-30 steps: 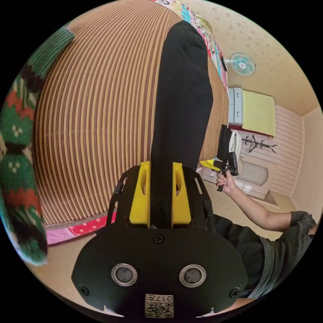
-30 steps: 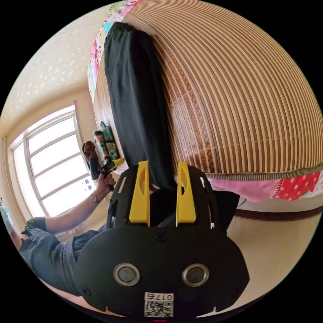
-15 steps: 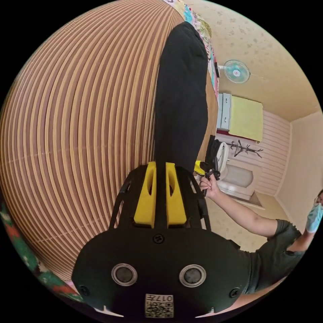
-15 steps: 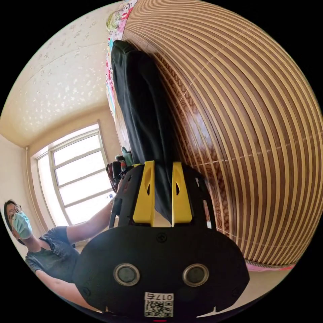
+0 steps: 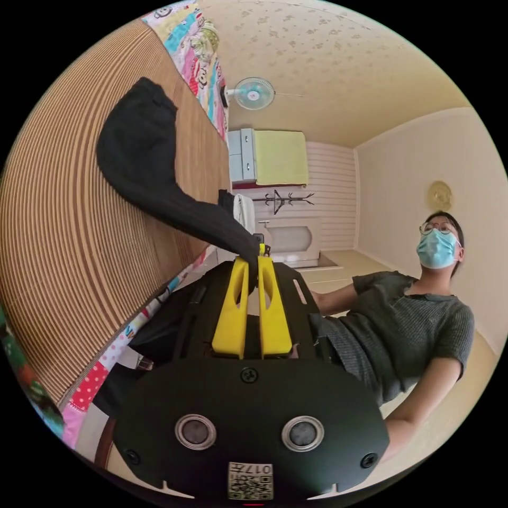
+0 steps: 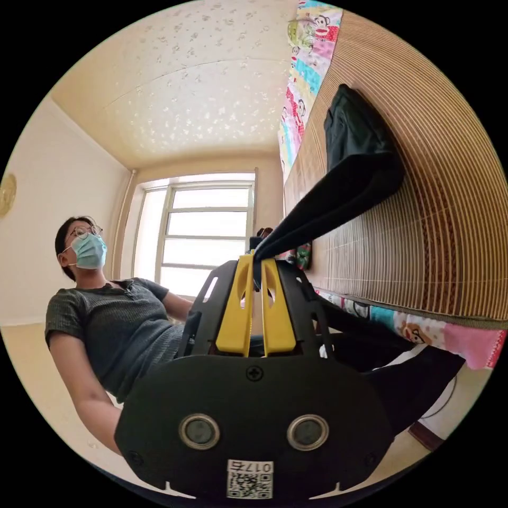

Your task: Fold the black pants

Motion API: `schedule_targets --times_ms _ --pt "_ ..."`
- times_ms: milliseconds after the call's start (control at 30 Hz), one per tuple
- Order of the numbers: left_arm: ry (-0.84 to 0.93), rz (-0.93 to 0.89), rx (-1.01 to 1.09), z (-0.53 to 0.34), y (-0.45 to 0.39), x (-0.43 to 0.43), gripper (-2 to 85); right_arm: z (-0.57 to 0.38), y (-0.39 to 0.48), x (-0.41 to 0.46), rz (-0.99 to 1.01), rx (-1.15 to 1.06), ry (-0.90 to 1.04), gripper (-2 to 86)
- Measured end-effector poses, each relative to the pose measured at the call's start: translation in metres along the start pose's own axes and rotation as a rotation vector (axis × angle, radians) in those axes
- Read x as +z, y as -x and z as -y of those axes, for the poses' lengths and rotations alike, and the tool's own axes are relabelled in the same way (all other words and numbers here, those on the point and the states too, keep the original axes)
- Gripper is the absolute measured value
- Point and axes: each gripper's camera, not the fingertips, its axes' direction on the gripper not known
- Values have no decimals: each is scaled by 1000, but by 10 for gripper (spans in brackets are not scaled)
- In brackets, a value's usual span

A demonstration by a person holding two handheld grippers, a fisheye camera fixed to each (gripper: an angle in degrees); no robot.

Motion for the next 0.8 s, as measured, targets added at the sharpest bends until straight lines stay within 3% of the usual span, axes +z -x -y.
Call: schedule_targets --times_ms 300,433,600,800 --pt "-32 -130 431 -20 -225 7 65 -52 223 18 129 -540 -45 20" --pt "-67 -55 631 -10 -325 13 48 -45 315 26 160 -792 -67 19" --pt "-182 164 604 25 -350 13 33 9 342 39 -139 -729 -169 18" --pt "-220 273 328 91 -247 9 25 117 221 67 -411 -454 -163 18"
